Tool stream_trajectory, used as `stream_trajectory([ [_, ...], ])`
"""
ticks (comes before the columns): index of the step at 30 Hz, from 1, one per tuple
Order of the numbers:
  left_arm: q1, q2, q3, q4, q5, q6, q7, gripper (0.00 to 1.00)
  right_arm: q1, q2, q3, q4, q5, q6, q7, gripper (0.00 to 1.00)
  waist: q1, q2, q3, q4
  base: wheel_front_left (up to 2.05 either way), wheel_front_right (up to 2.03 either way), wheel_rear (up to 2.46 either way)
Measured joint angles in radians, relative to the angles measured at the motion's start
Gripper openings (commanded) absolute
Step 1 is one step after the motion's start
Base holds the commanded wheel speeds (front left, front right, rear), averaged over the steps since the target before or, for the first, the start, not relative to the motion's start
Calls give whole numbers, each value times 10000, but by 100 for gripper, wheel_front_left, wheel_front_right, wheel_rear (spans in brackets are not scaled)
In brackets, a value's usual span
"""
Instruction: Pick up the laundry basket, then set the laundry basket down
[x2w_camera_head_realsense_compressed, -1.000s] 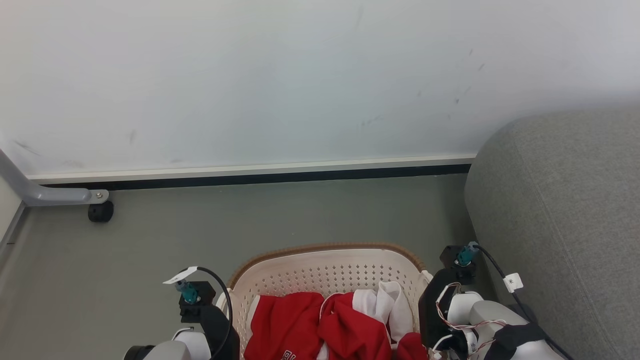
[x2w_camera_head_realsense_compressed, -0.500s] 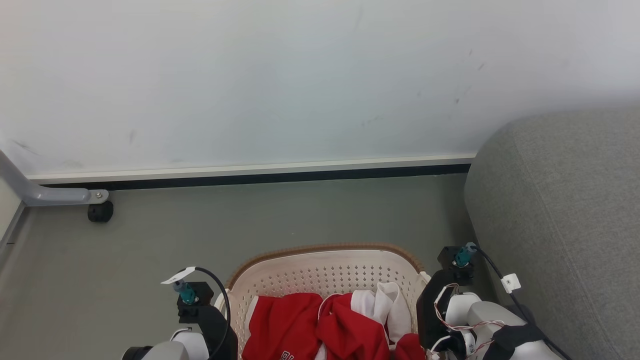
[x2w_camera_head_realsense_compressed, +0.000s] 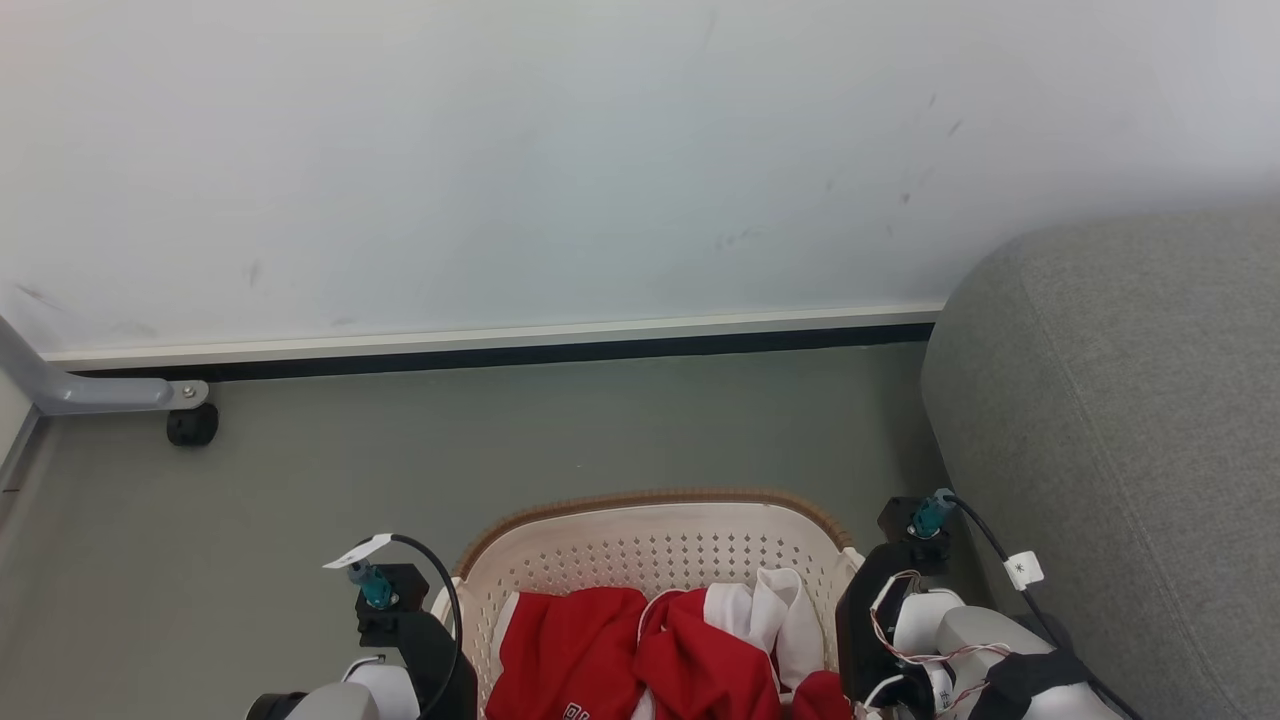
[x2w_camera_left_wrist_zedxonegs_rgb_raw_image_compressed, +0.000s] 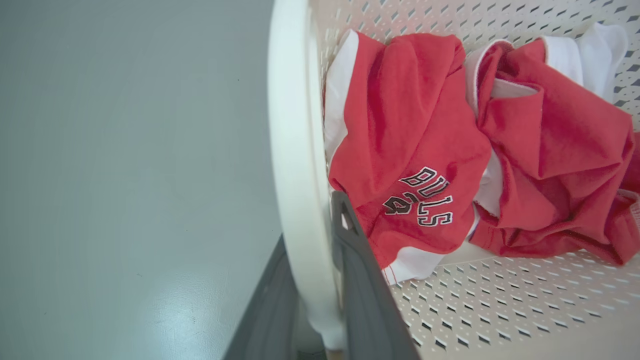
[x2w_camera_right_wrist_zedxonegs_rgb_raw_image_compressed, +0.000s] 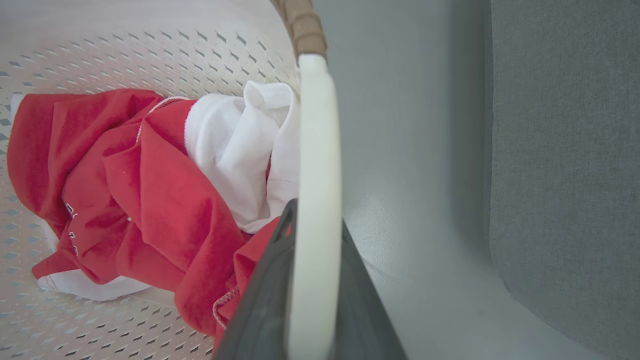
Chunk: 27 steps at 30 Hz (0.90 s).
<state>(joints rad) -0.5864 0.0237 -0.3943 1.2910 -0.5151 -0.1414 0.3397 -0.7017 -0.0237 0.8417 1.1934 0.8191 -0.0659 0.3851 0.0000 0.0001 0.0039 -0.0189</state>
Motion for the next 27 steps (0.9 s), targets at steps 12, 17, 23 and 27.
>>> stream_trajectory([
  [12,1,0,-13,0,-2,0,-96,0,-4,0,146,31,144,2,-150,0,0,0,83,-55,0,0,0],
  [17,2,-2,-27,0,-2,0,-171,0,-4,0,194,58,184,2,-182,0,0,0,148,-69,0,0,0],
  [23,1,-6,-40,0,-2,0,-280,0,-16,0,247,84,259,15,-313,0,0,0,258,-66,0,0,0],
  [27,0,-6,-48,0,-2,0,-347,0,-43,0,274,86,268,15,-399,0,0,0,372,-63,0,0,0],
])
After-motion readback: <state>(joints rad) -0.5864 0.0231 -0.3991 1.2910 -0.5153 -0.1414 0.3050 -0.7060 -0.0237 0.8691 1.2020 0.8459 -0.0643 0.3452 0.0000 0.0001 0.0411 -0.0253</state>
